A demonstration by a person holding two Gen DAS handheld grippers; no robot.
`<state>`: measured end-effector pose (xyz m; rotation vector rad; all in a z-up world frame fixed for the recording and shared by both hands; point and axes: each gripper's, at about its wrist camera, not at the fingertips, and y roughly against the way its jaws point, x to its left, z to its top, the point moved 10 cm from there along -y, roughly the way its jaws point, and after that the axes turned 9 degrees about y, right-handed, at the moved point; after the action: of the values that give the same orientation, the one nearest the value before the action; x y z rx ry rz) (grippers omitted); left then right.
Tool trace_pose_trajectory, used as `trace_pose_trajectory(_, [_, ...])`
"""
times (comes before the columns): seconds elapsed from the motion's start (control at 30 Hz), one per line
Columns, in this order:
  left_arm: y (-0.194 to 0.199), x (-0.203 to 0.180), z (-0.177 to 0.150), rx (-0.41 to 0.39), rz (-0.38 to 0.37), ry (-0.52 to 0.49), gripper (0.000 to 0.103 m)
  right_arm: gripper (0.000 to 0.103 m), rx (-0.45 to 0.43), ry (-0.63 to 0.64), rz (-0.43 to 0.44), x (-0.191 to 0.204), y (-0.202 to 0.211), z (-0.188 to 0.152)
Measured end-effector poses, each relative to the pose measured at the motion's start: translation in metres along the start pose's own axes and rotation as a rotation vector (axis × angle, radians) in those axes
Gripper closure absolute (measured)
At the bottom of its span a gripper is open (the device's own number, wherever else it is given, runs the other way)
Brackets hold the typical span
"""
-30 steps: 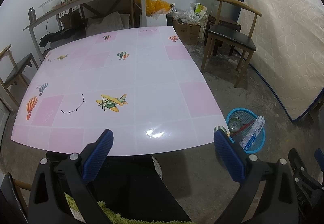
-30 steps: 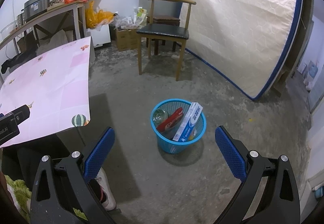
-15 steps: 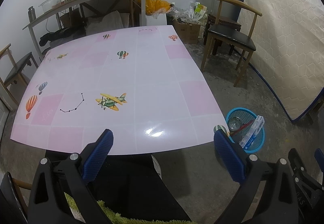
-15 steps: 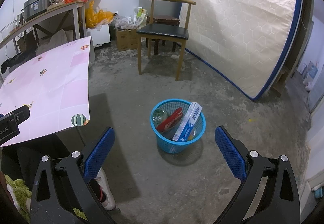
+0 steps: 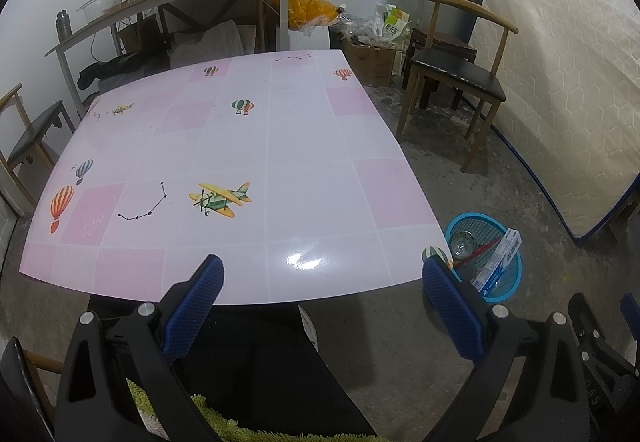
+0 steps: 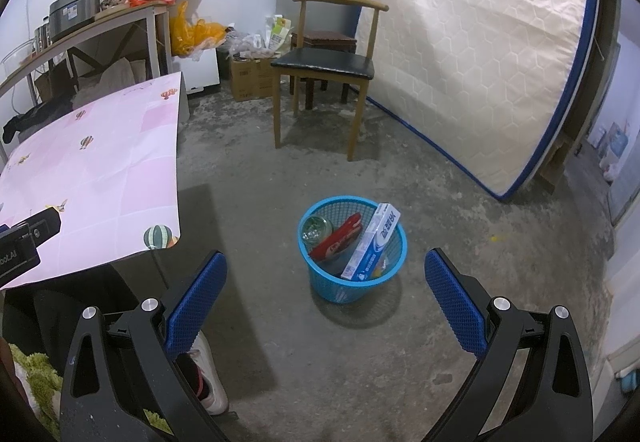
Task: Collect trash
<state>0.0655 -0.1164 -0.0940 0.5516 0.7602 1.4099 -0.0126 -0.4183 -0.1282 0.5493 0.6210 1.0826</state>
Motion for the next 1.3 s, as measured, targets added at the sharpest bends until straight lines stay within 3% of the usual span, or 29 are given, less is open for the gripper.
trace_pose_trajectory(1.3, [0.0024,-0.0025,-0.0030,0.007,-0.004,0.004,0.006,0.008,-0.002,0.003,0.003,-0.0005,0.0003,-0.0004])
